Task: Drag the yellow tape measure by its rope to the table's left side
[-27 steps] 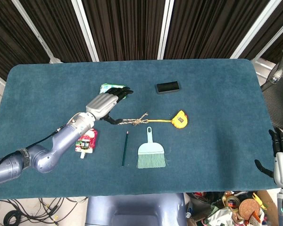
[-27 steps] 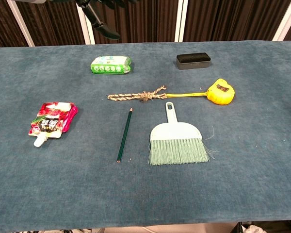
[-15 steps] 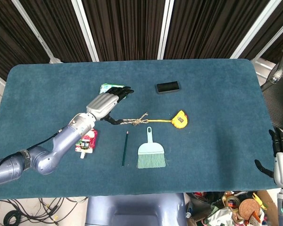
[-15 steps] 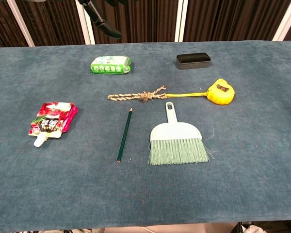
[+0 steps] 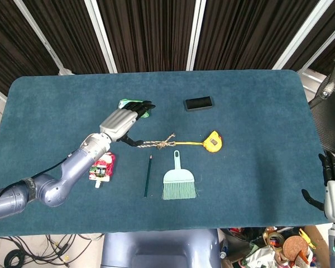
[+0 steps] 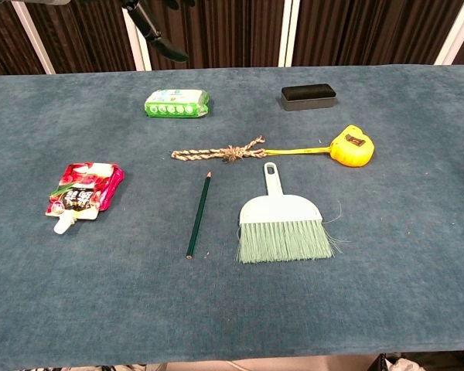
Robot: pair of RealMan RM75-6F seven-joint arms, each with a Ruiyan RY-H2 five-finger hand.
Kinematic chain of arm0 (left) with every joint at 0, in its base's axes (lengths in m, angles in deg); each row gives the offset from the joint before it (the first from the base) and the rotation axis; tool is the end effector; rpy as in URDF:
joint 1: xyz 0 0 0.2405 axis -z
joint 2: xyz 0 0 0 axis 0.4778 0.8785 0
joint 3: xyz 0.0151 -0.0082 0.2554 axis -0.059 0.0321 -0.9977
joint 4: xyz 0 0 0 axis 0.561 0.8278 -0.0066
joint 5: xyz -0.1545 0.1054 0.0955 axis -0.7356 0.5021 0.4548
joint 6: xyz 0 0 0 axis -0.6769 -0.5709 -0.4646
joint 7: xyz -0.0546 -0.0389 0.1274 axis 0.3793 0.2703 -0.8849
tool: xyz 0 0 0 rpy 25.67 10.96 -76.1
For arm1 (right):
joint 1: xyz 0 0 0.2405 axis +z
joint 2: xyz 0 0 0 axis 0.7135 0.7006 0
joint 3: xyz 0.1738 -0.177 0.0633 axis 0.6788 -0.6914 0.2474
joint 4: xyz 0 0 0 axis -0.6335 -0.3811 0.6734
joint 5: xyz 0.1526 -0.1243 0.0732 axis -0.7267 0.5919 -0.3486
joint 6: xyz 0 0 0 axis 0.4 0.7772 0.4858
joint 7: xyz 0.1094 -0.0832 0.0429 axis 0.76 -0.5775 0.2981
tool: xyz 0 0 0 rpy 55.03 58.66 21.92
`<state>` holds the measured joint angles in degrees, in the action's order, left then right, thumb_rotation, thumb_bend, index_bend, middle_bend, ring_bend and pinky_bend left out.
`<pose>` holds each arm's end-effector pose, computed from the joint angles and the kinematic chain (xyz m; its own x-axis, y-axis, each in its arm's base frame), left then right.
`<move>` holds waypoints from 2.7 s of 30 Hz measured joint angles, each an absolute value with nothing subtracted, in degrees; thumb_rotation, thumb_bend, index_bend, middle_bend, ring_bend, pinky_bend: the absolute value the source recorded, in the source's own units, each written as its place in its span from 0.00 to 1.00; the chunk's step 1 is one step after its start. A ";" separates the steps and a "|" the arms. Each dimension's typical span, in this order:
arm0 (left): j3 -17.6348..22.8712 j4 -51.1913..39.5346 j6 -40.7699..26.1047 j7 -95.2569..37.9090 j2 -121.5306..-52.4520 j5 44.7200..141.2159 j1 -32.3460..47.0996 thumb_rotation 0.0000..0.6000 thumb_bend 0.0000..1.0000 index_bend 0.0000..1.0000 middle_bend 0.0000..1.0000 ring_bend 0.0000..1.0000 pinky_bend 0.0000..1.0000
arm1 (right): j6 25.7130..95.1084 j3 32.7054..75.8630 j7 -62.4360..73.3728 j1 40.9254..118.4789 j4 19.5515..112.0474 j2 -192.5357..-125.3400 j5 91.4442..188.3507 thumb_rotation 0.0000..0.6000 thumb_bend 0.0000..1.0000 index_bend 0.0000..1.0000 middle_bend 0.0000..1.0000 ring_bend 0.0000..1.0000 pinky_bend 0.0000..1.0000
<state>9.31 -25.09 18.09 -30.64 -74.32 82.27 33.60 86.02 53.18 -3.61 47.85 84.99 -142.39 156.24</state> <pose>-0.0465 0.4100 0.0637 0.3009 0.3902 0.8702 0.8955 -0.4295 -0.1170 -0.3146 -0.1863 0.1754 0.4479 0.1450 0.8822 -0.8906 0.1597 0.4259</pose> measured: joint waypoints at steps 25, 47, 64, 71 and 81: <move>1.52 -4.47 9.37 -58.47 -95.81 58.33 38.01 1.00 0.20 0.33 0.00 0.00 0.00 | 85.57 53.23 -2.88 47.92 84.92 -142.27 155.93 1.00 0.10 0.09 0.02 0.11 0.19; 3.22 10.39 11.67 -64.26 -108.53 56.22 39.72 1.00 0.26 0.42 0.02 0.00 0.00 | 85.53 53.33 -2.34 47.89 85.00 -142.10 155.80 1.00 0.10 0.09 0.02 0.11 0.19; 4.61 15.63 14.95 -64.91 -112.08 58.84 38.58 1.00 0.30 0.48 0.02 0.00 0.00 | 85.52 53.37 -2.13 47.92 84.90 -142.08 155.79 1.00 0.10 0.09 0.02 0.11 0.19; 5.00 15.52 15.07 -65.54 -112.05 59.41 38.15 1.00 0.31 0.51 0.03 0.00 0.00 | 85.48 53.40 -2.14 47.95 84.87 -142.11 155.72 1.00 0.10 0.09 0.02 0.11 0.19; 5.36 15.58 15.12 -67.07 -112.16 59.32 37.61 1.00 0.34 0.53 0.03 0.00 0.00 | 85.45 53.34 -2.22 47.95 84.83 -142.13 155.76 1.00 0.10 0.09 0.02 0.11 0.19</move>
<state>5.36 15.58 15.12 -67.07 -112.16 59.32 37.61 85.45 53.34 -2.22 47.95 84.83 -142.13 155.76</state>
